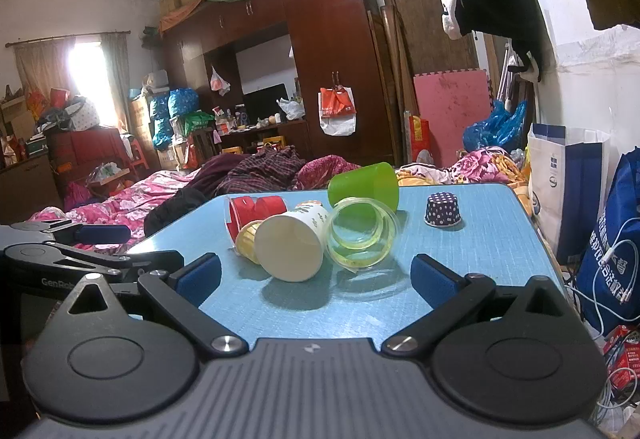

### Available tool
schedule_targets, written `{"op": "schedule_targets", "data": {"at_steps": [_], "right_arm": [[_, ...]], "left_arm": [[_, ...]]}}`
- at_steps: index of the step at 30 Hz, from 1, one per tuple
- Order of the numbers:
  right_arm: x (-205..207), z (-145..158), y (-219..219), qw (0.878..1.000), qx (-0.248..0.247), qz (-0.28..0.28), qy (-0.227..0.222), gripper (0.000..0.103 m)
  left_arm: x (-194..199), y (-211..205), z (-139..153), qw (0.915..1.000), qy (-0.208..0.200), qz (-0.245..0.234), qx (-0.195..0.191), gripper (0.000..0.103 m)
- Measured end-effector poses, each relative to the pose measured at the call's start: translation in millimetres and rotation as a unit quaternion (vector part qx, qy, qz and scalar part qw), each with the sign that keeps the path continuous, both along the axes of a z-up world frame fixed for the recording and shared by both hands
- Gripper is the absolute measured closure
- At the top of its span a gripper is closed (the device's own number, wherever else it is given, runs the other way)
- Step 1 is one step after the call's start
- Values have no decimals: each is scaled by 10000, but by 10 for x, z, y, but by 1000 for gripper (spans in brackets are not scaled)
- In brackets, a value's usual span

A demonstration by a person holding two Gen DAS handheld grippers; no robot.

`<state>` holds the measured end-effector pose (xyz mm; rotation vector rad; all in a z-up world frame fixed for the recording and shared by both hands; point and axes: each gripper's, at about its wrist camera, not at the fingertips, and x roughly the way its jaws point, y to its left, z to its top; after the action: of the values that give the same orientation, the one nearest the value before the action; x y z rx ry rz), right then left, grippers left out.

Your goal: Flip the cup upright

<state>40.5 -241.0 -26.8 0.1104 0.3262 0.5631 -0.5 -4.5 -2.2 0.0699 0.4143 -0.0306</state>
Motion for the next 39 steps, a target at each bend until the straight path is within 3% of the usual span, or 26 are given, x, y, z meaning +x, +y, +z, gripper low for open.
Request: {"op": "schedule_targets", "data": {"at_steps": [39], "right_arm": [[6, -25, 1, 10000, -21, 3, 15, 1]], "left_arm": [[27, -2, -13, 10000, 30, -19, -12, 0]]}}
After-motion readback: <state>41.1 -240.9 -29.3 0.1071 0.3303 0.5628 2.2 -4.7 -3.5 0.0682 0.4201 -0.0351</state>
